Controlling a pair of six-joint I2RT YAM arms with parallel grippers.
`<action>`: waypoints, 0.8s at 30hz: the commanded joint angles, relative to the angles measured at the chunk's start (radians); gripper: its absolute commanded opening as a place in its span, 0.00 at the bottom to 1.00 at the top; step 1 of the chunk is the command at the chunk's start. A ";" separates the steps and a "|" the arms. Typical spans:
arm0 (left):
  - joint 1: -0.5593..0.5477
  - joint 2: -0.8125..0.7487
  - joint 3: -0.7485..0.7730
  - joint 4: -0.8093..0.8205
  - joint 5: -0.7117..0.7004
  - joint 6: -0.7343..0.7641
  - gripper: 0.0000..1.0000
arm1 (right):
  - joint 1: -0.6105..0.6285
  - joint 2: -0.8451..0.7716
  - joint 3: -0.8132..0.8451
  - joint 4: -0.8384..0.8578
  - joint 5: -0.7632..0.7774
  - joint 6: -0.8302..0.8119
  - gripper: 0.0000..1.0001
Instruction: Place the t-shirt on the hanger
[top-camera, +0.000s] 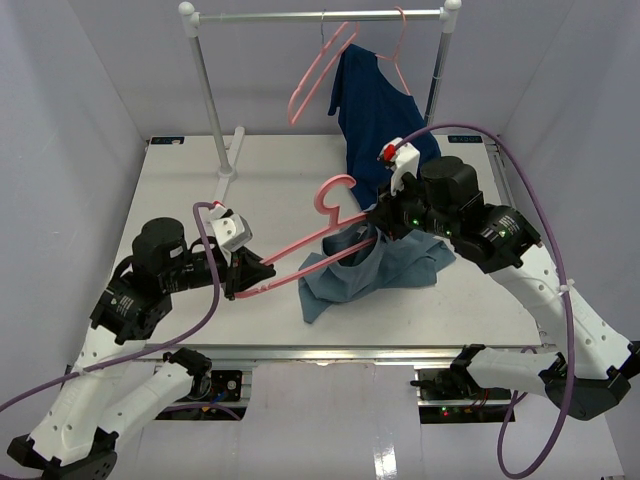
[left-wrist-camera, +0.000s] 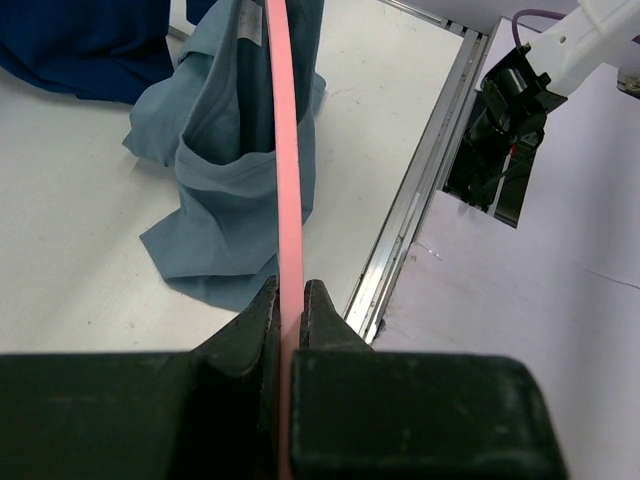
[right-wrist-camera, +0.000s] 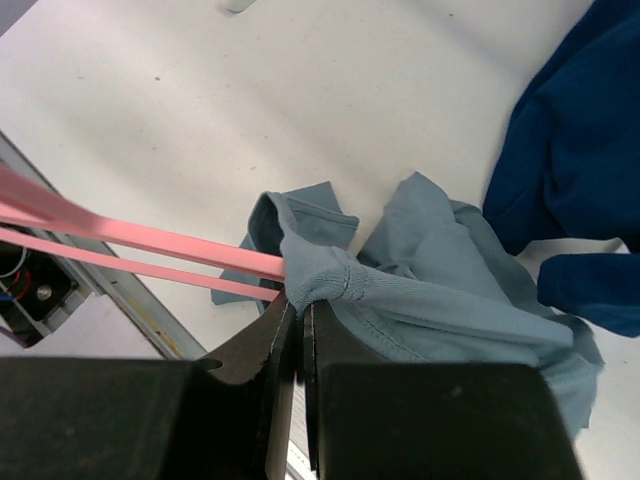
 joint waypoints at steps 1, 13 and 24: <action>-0.004 0.026 -0.016 0.114 0.106 0.003 0.00 | 0.035 -0.029 0.011 0.109 -0.145 -0.010 0.08; -0.004 0.050 -0.136 0.331 0.178 -0.026 0.00 | 0.137 0.016 0.014 0.163 -0.164 0.026 0.08; -0.004 -0.051 -0.318 0.545 0.186 -0.084 0.00 | 0.196 -0.049 -0.043 0.221 -0.048 0.058 0.40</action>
